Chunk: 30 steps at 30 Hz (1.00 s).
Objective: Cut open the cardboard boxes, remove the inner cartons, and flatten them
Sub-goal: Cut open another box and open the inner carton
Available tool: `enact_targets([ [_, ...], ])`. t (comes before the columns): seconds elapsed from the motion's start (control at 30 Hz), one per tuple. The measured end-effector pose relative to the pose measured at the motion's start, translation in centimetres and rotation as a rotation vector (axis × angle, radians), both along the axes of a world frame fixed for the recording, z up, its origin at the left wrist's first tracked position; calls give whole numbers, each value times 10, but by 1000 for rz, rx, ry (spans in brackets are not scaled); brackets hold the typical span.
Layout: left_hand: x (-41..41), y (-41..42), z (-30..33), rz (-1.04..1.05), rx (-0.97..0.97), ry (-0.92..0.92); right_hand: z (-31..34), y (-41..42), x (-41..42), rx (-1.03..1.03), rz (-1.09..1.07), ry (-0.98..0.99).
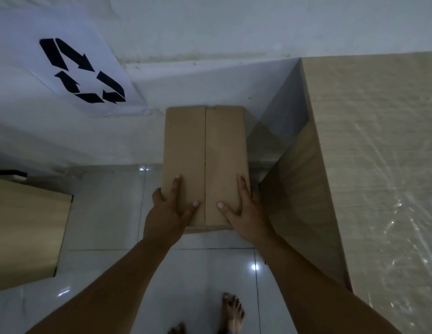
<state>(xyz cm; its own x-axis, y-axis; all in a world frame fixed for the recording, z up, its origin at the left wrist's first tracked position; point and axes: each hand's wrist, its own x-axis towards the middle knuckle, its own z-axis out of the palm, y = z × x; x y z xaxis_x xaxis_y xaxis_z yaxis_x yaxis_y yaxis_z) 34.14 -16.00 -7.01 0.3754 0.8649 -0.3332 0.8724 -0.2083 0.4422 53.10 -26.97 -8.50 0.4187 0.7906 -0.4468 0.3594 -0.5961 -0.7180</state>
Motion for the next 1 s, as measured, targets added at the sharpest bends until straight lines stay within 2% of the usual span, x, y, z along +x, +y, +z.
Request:
enact_targets([
  [0.27, -14, -23, 43, 4, 98, 4, 42, -17, -26, 1, 0, -244],
  [0.5, -52, -50, 103, -25, 163, 11, 101, -48, -77, 51, -59, -341],
  [0.77, -137, -89, 172, -26, 189, -22, 185, -88, -157, 28, -32, -384],
  [1.0, -227, -126, 214, 53, 228, -26, 227, -112, -239, 47, 58, -393],
])
